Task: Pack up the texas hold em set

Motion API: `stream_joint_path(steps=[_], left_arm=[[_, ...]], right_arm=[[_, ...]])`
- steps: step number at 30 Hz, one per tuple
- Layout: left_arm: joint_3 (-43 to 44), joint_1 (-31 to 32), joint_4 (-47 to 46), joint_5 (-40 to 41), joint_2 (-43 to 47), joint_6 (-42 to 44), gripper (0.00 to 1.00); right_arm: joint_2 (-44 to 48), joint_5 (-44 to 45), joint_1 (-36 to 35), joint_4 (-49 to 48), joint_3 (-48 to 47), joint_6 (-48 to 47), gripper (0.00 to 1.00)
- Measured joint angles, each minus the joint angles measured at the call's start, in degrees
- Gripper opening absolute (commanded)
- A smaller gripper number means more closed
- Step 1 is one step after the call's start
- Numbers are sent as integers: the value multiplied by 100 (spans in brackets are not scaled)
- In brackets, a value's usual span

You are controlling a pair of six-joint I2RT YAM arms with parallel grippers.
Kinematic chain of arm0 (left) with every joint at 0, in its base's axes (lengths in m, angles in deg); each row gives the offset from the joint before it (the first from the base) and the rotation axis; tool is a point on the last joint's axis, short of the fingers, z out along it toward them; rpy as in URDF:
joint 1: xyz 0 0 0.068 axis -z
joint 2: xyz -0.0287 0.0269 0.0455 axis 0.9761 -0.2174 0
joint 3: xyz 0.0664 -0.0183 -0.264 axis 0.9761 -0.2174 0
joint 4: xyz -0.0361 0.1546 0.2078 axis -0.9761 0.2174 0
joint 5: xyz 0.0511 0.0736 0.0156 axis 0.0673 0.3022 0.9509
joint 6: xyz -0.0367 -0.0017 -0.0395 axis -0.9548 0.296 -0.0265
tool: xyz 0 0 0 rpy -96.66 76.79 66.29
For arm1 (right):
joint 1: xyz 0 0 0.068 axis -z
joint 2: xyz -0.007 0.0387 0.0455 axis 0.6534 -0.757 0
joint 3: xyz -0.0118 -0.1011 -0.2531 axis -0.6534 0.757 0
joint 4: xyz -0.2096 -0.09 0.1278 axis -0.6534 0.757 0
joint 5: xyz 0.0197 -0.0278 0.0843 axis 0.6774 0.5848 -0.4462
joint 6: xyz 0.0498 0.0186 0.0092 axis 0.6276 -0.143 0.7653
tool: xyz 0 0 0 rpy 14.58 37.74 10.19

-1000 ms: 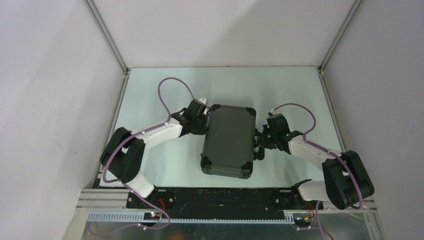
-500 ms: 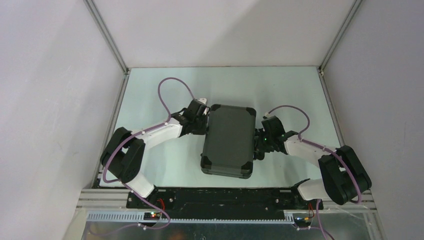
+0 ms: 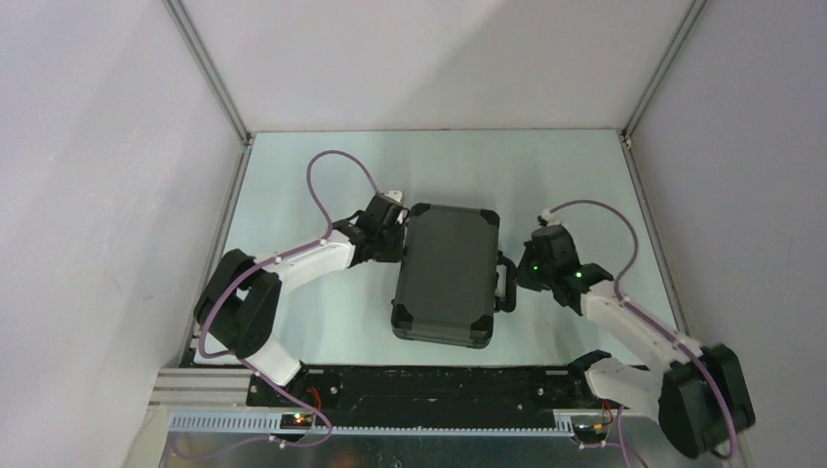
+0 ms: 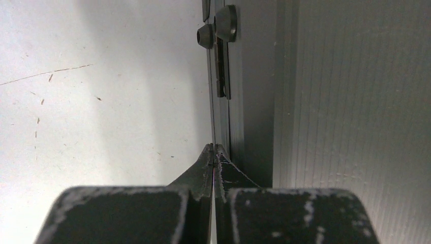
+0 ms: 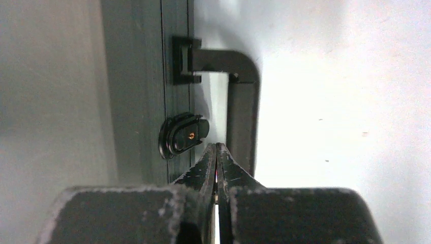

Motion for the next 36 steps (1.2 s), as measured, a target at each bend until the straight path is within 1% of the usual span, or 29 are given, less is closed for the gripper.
stream_joint_path(steps=[2,4,6,7,8,9,10,11,12,13,14,15,16,17,18,19,20,21,23,26,30,36], left_arm=[[0,0,2,11,63,-26,0],[-2,0,13,31,219,-111,0],[-7,0,24,96,461,-186,6],[-20,-2,35,151,621,-223,16],[-35,-4,44,203,800,-260,29],[-74,-2,42,302,1027,-306,34],[-116,-2,74,411,1257,-326,44],[-164,0,98,503,1473,-339,50],[-238,0,114,623,1716,-365,58],[-348,-2,149,748,2011,-411,60],[-457,-4,201,863,2286,-420,67],[-586,-7,260,973,2586,-448,72],[-699,-4,323,1064,2833,-459,81],[-798,-4,369,1143,3038,-461,86],[-944,-4,450,1250,3314,-498,92],[-1056,-4,557,1353,3550,-514,94],[-1143,-4,621,1425,3713,-507,98],[-1259,-4,713,1530,3945,-551,99],[-1447,-4,914,1738,4360,-581,99],[-1652,-4,1263,2120,4972,-654,100],[-1733,-4,1635,2516,5541,-815,100],[-1766,-4,1884,2872,5847,-1012,100]], right_arm=[[487,197,136,103,0,2,1],[857,382,238,208,-2,4,7],[1152,509,282,317,0,22,16],[1272,555,286,363,-2,28,23],[1373,584,293,409,-2,39,25],[1480,601,295,455,0,42,32],[1561,616,295,498,0,31,36],[1670,612,295,549,2,26,44],[1788,605,295,584,13,15,48],[1910,595,295,629,22,4,53],[2009,586,295,658,33,4,56],[2131,564,295,693,48,-11,61],[2264,560,295,745,66,-11,64],[2413,546,295,807,90,-17,71],[2542,542,295,883,103,-2,76],[2682,533,295,951,120,13,86],[2787,540,293,997,140,33,91],[2927,542,293,1058,166,59,97],[3200,566,291,1182,238,140,99],[3556,614,269,1320,348,286,100],[3840,859,251,1504,369,527,100],[4118,1307,249,1674,411,748,100]])
